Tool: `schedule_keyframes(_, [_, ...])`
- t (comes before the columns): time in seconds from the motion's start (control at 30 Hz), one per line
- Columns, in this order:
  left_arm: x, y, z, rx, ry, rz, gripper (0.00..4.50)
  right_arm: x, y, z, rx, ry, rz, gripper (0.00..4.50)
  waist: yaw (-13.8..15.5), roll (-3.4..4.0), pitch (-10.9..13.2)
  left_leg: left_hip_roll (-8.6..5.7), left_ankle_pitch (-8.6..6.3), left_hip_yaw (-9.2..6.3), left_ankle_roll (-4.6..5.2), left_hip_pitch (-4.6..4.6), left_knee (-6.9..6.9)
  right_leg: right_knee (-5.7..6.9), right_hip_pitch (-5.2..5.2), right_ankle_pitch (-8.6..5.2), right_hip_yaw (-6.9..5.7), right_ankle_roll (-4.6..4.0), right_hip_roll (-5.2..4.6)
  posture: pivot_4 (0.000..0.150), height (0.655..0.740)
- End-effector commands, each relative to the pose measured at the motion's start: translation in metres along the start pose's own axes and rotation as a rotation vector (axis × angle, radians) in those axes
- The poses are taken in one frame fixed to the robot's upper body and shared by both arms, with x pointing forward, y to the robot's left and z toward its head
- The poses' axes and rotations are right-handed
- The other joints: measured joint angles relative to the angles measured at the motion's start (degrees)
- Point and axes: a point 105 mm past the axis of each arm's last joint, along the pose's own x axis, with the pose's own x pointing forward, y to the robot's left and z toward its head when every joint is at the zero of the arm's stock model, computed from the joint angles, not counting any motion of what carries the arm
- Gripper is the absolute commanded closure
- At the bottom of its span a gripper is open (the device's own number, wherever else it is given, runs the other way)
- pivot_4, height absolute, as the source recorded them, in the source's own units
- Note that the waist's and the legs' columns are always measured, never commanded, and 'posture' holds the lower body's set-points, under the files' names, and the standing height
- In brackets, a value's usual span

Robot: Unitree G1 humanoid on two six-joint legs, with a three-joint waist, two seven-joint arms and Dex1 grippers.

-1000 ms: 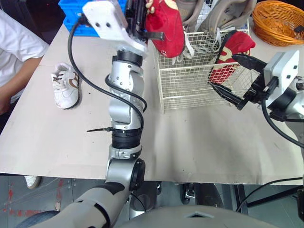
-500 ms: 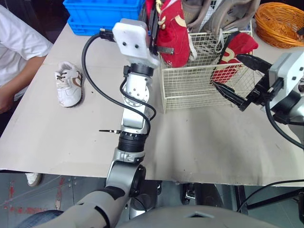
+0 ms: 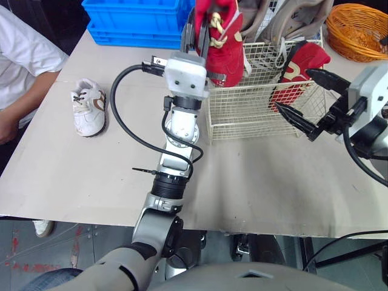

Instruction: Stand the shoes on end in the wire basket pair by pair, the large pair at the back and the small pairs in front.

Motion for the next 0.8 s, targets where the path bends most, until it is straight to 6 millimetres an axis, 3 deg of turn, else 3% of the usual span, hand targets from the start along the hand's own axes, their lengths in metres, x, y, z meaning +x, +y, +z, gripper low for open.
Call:
schedule_keyframes(0.03, [-0.006,-0.013,-0.008,0.044,0.004,-0.053,2.52,-0.005,0.0,0.013,-0.043,-0.036,-0.016,0.0,0.01,0.0,0.0,0.0,0.0,-0.01,0.0,0.0,0.0,0.01,0.0,0.0,-0.01,0.0,0.0,0.15,0.686])
schedule_keyframes(0.2, [-0.021,-0.017,-0.019,0.027,0.06,-0.105,0.2,-0.006,0.001,0.013,-0.043,-0.034,-0.024,0.0,0.05,0.0,0.0,0.0,0.0,-0.01,0.0,-0.03,0.0,-0.01,0.0,0.0,-0.01,0.0,-0.02,0.15,0.686])
schedule_keyframes(0.23, [-0.023,-0.016,-0.02,0.022,0.071,-0.11,0.04,-0.006,0.001,0.013,-0.042,-0.034,-0.025,0.0,0.05,0.01,-0.01,0.0,0.0,-0.01,0.0,-0.03,0.0,-0.01,0.0,0.0,-0.01,0.0,-0.02,0.15,0.686])
schedule_keyframes(0.53, [-0.048,-0.019,-0.024,-0.089,0.203,-0.194,0.04,-0.008,0.0,0.011,-0.034,-0.029,-0.035,0.0,0.02,0.06,-0.04,0.0,0.0,-0.02,0.0,0.02,0.0,0.01,0.02,0.0,-0.01,0.0,-0.02,0.15,0.686])
schedule_keyframes(0.8, [-0.054,-0.009,-0.016,-0.17,0.244,-0.282,0.04,-0.009,0.001,0.006,-0.027,-0.011,-0.009,0.0,-0.04,0.08,-0.05,0.0,0.0,-0.03,0.0,0.02,0.0,0.01,0.02,0.0,0.0,0.0,-0.01,0.15,0.686])
